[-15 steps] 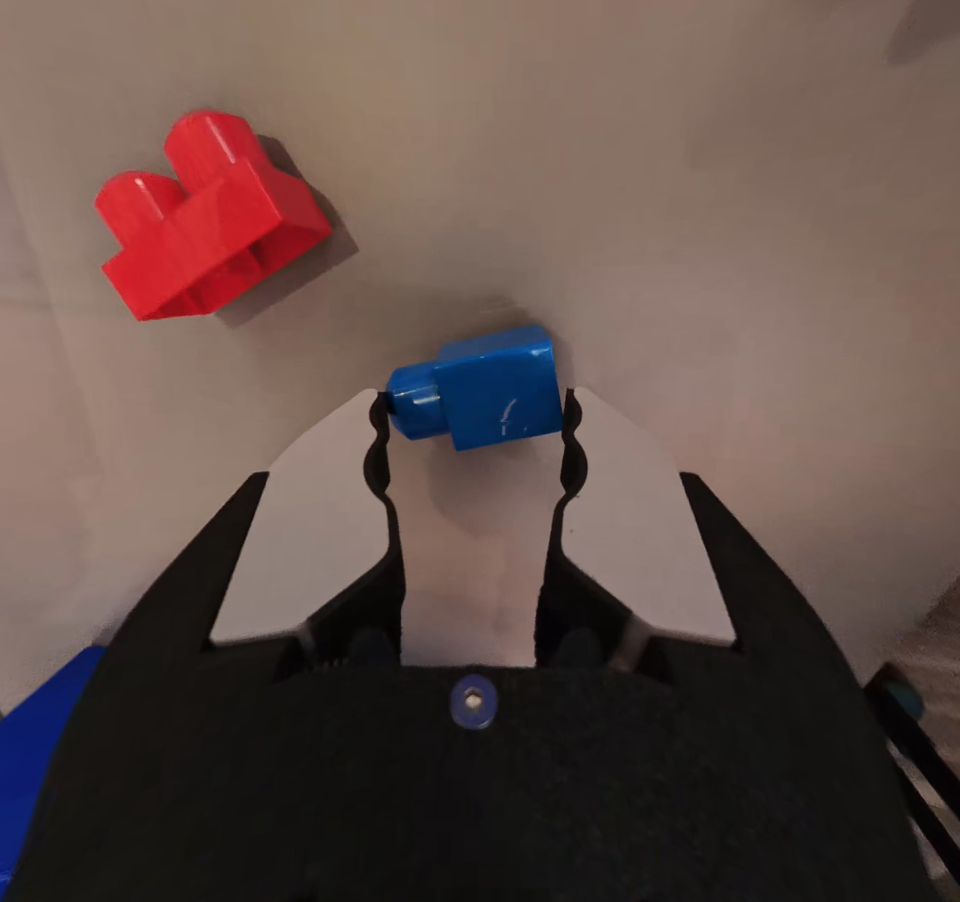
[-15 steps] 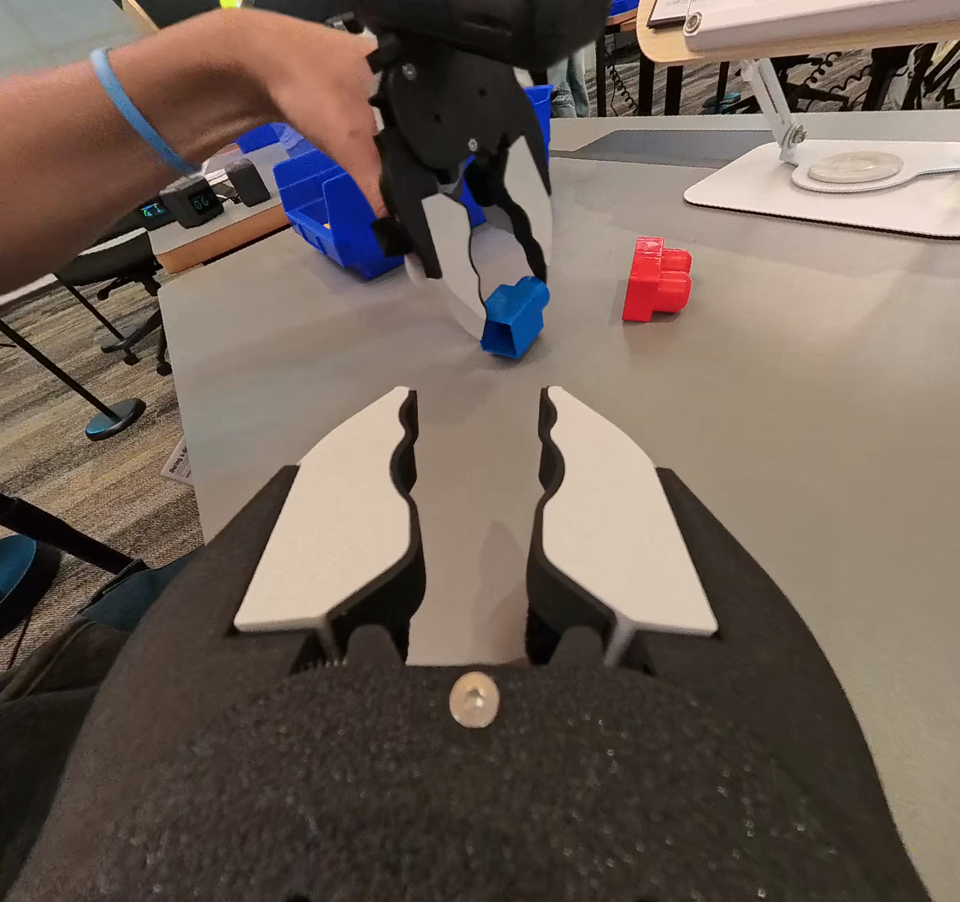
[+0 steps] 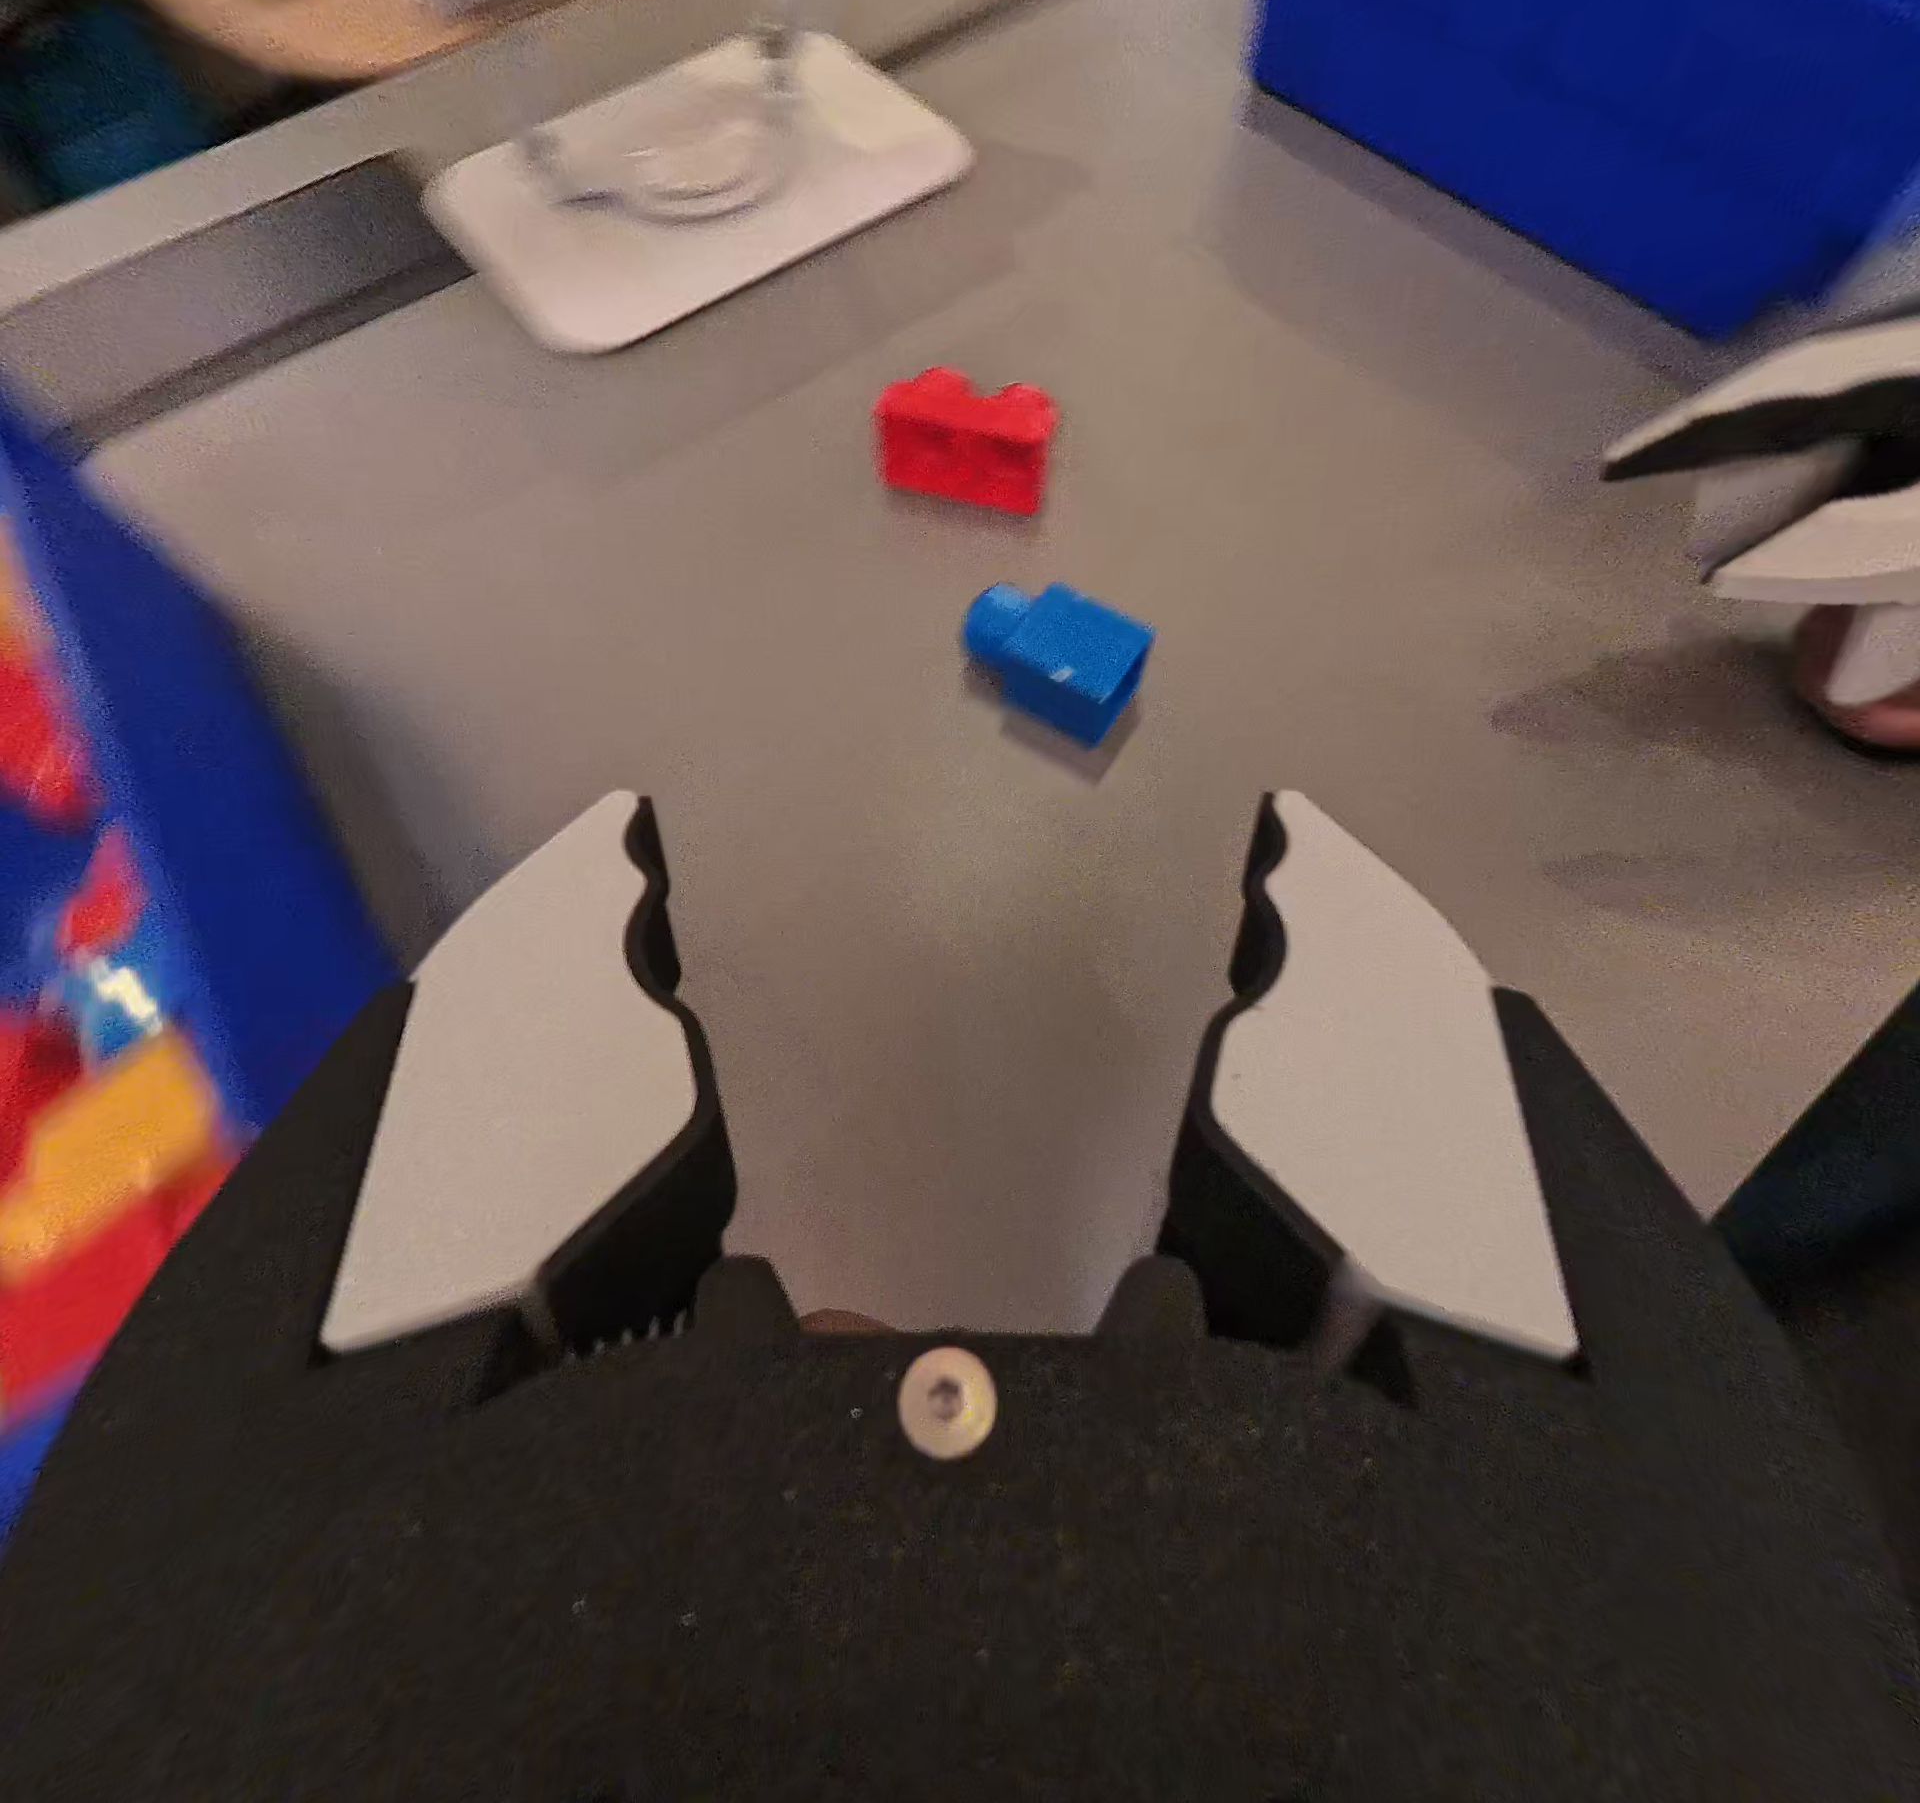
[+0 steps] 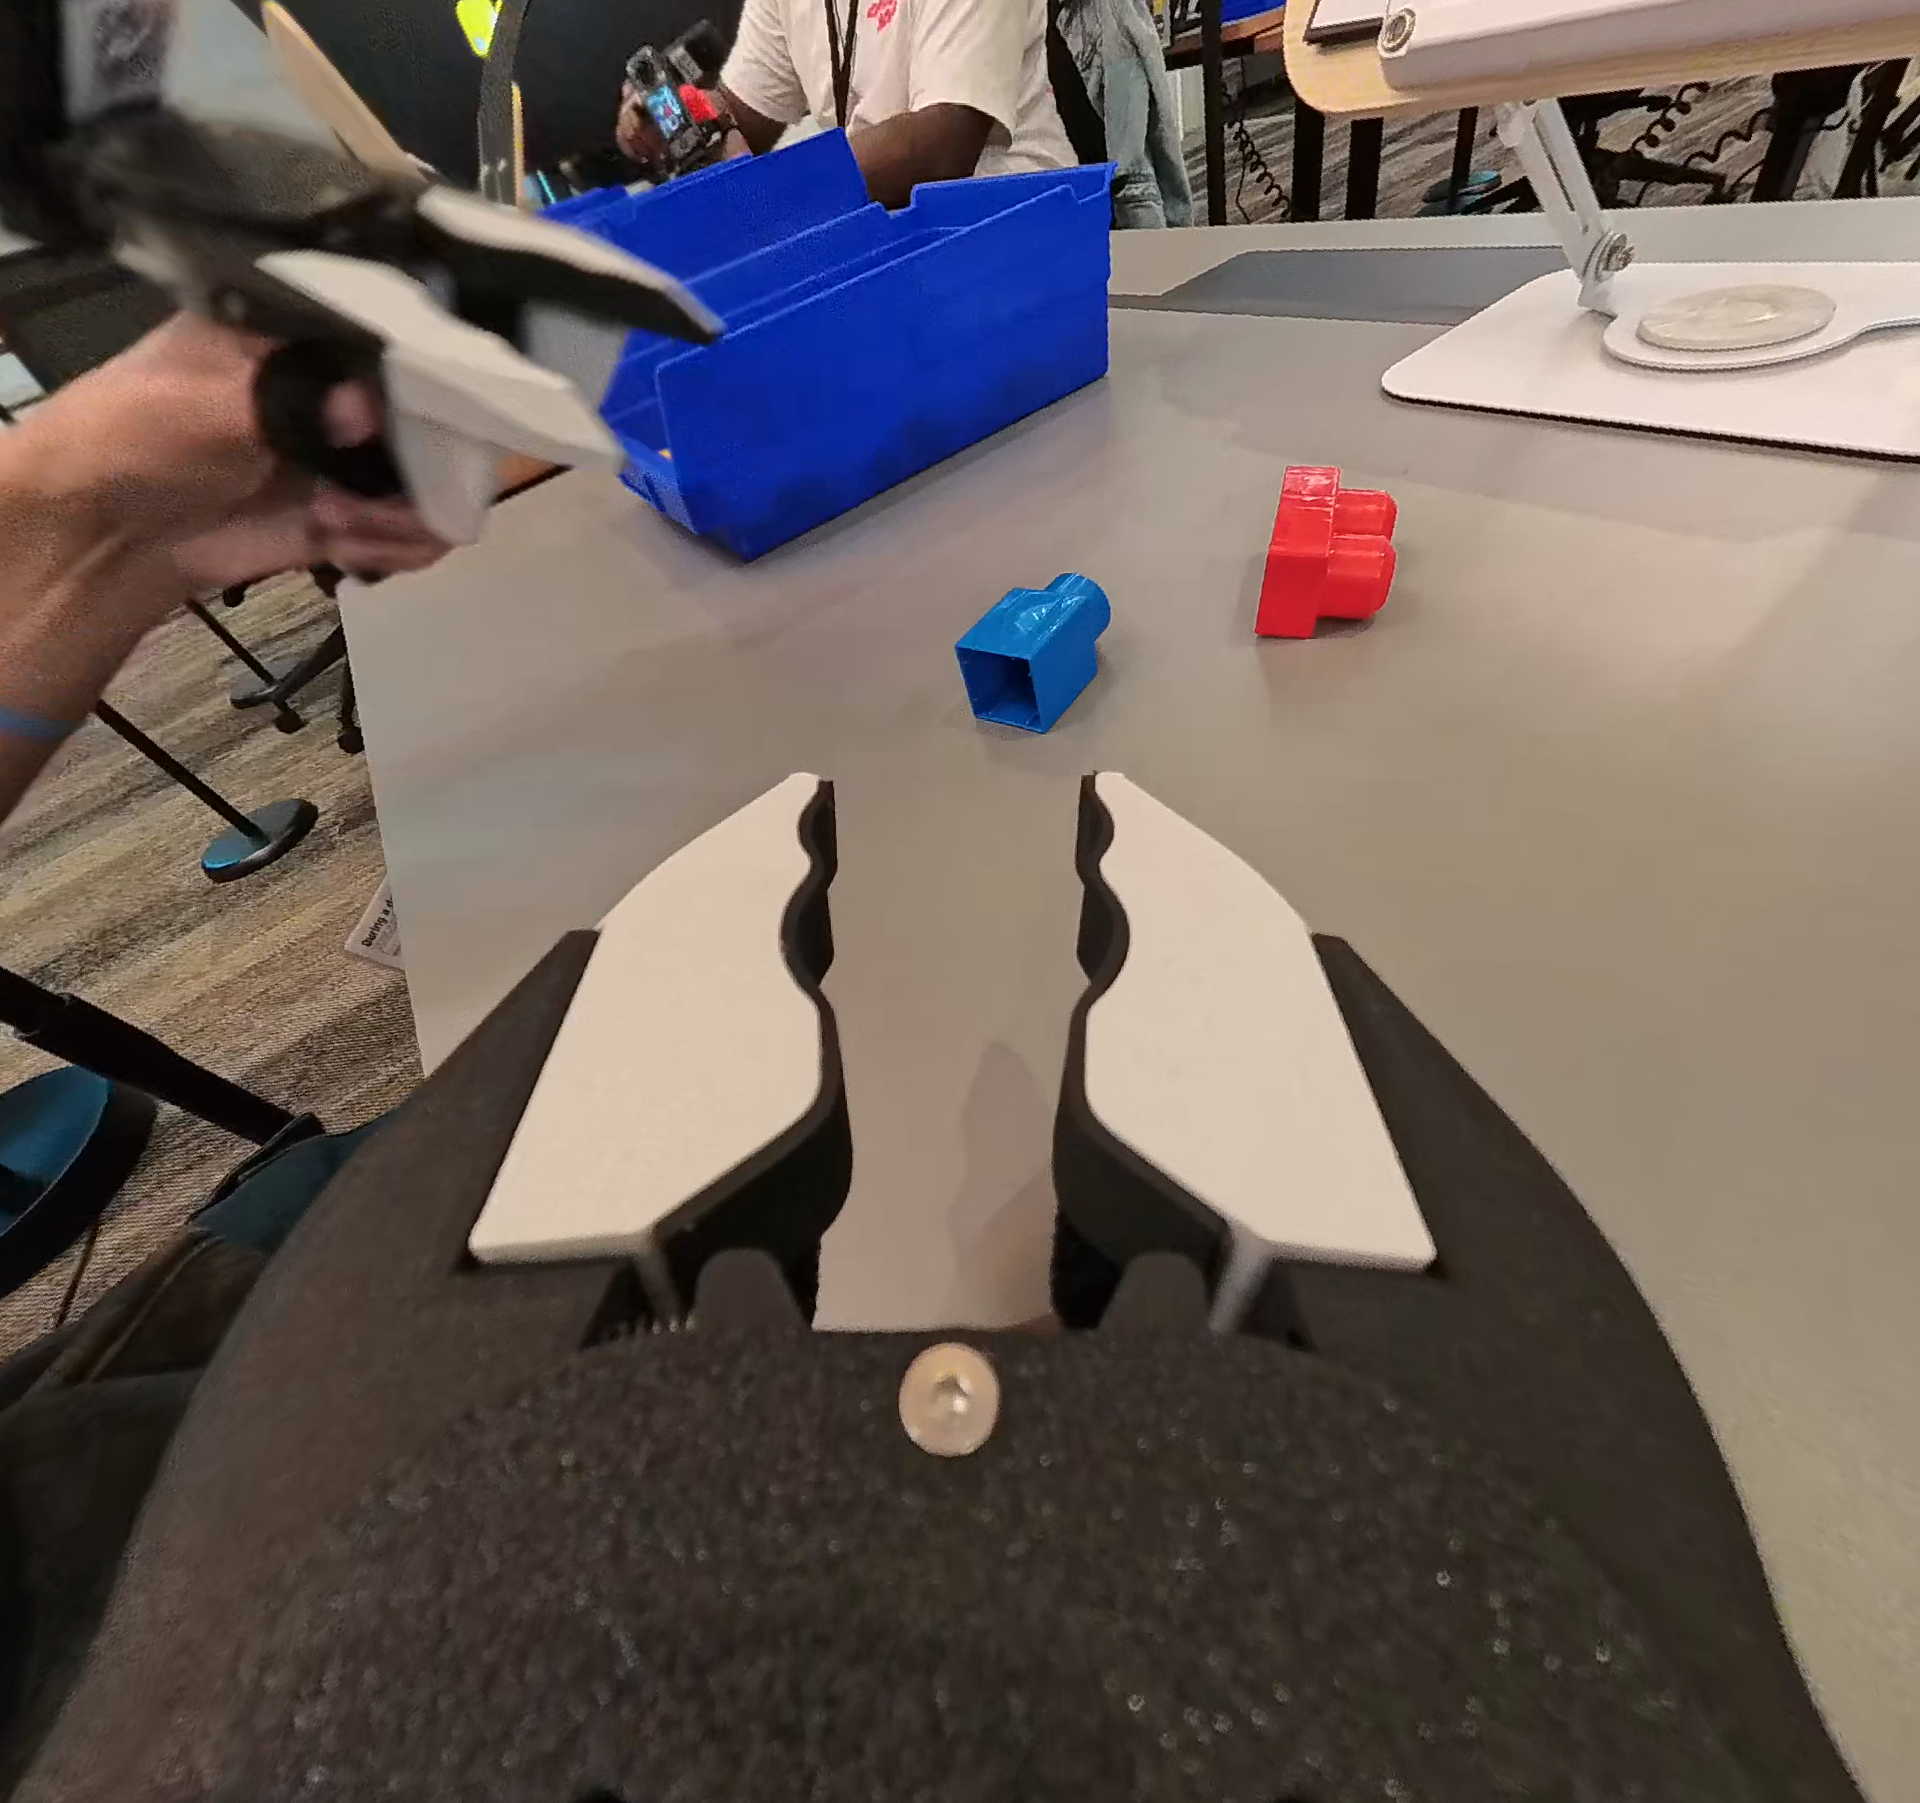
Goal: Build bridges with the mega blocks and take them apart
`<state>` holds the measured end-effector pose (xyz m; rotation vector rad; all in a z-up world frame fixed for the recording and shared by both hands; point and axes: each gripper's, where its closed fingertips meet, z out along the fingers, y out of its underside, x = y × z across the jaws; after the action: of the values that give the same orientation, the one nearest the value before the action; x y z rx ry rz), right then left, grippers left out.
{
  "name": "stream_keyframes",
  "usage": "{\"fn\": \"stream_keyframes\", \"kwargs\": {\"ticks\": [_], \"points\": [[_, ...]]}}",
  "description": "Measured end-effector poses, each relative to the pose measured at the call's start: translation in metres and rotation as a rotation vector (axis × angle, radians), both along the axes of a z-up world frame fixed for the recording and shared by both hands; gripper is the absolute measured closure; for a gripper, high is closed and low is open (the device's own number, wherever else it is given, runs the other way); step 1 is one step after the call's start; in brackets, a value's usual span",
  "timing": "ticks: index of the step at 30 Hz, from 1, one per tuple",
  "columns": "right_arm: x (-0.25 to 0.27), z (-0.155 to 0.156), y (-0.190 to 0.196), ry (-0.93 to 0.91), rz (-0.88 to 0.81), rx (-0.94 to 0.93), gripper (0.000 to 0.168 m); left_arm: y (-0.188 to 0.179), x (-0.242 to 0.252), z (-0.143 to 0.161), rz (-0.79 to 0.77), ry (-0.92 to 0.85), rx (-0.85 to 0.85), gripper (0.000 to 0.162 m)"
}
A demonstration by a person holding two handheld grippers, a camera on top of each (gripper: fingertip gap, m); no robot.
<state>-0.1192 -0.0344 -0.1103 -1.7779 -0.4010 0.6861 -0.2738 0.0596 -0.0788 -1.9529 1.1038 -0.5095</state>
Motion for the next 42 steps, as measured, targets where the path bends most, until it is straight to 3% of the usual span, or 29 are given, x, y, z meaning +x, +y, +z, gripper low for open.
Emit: {"fn": "stream_keyframes", "kwargs": {"ticks": [5,8,11,13,19,24,27,33,37,41,42], "points": [[0.0,-0.001,0.0,0.003,0.001,-0.006,0.124,-0.035,-0.13,-0.031,0.472,-0.277,-0.116,0.054],[0.0,-0.001,0.001,0.0,0.0,-0.009,0.124,-0.055,-0.18,-0.042,0.64,-0.408,-0.141,0.057],[0.0,-0.002,0.001,-0.004,0.0,-0.016,0.124,-0.051,-0.195,-0.024,0.645,-0.412,-0.117,0.063],[0.0,-0.003,0.002,-0.005,0.002,-0.024,0.124,-0.028,-0.196,-0.009,0.626,-0.336,-0.13,0.065],[-0.001,-0.003,0.002,-0.004,0.005,-0.023,0.124,0.105,-0.206,0.007,0.698,-0.035,-0.219,0.069],[-0.001,-0.002,0.001,-0.007,0.006,-0.012,0.124,0.182,-0.207,-0.019,0.784,0.105,-0.374,0.074],[-0.002,-0.002,0.0,-0.013,0.011,-0.012,0.125,0.195,-0.213,-0.047,0.842,0.153,-0.502,0.076],[-0.004,-0.003,-0.001,-0.025,0.022,-0.009,0.125,0.196,-0.241,-0.086,0.968,0.235,-0.586,0.081],[-0.006,-0.003,-0.001,-0.027,0.032,-0.013,0.126,0.196,-0.245,-0.104,0.975,0.233,-0.631,0.096],[-0.005,-0.003,-0.001,-0.019,0.034,-0.018,0.126,0.205,-0.245,-0.097,0.98,0.184,-0.584,0.134],[-0.005,-0.003,-0.001,-0.018,0.035,-0.019,0.126,0.207,-0.241,-0.093,0.967,0.153,-0.584,0.134]]}}
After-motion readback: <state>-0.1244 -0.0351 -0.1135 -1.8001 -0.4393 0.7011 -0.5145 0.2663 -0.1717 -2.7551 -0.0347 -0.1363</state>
